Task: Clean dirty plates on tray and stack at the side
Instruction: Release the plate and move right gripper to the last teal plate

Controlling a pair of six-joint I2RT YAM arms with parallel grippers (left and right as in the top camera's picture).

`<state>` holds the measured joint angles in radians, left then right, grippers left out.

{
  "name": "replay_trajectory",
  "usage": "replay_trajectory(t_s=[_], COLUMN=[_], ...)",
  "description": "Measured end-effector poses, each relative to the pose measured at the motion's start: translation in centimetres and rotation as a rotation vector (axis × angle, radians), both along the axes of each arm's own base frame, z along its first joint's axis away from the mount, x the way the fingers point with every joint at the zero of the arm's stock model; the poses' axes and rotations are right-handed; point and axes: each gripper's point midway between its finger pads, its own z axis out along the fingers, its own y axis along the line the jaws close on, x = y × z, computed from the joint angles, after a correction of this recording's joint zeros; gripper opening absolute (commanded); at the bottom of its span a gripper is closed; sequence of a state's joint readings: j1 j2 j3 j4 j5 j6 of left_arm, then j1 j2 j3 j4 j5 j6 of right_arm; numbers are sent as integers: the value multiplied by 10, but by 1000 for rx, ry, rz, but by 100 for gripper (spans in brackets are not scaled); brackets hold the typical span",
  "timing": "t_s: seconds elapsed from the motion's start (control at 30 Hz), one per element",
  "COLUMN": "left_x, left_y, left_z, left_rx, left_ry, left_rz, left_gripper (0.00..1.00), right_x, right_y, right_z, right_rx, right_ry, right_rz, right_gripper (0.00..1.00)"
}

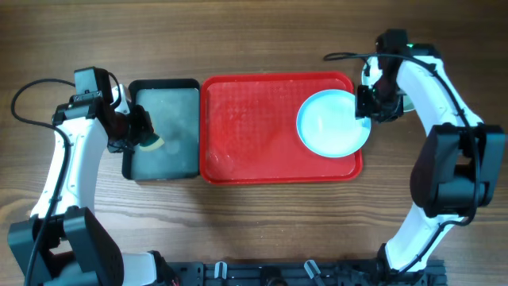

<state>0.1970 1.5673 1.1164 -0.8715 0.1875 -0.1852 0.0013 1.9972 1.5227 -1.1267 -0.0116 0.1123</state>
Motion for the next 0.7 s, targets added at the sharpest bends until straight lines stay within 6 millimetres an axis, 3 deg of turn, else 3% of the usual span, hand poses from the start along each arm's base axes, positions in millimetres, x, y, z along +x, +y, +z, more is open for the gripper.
replay_trajectory(t_s=[0.1,0.13,0.17,0.27,0.43,0.5,0.7], left_x=[0,0,0,0,0,1,2], left_y=[0,0,0,0,0,0,0], left_z=[0,0,0,0,0,0,1], left_rx=[0,0,0,0,0,1,2], left_ry=[0,0,0,0,-1,-6,-10], left_rz=[0,0,0,0,0,0,0], left_gripper=[4,4,4,4,4,4,4], right_x=[-15,-14,-12,-4,1,-3,-12], right_y=[-14,-16,-17,-4,70,105,186], right_z=[-12,-14,-16,-19,-14,-12,-10], right_rx=[-84,-94,-99,-20,238,273,307], right_ry=[46,39,29,-6,-28,-30,-89], right_rz=[-42,-48,-53,-67,10,92,295], right_gripper=[29,22,7,5,4,4,4])
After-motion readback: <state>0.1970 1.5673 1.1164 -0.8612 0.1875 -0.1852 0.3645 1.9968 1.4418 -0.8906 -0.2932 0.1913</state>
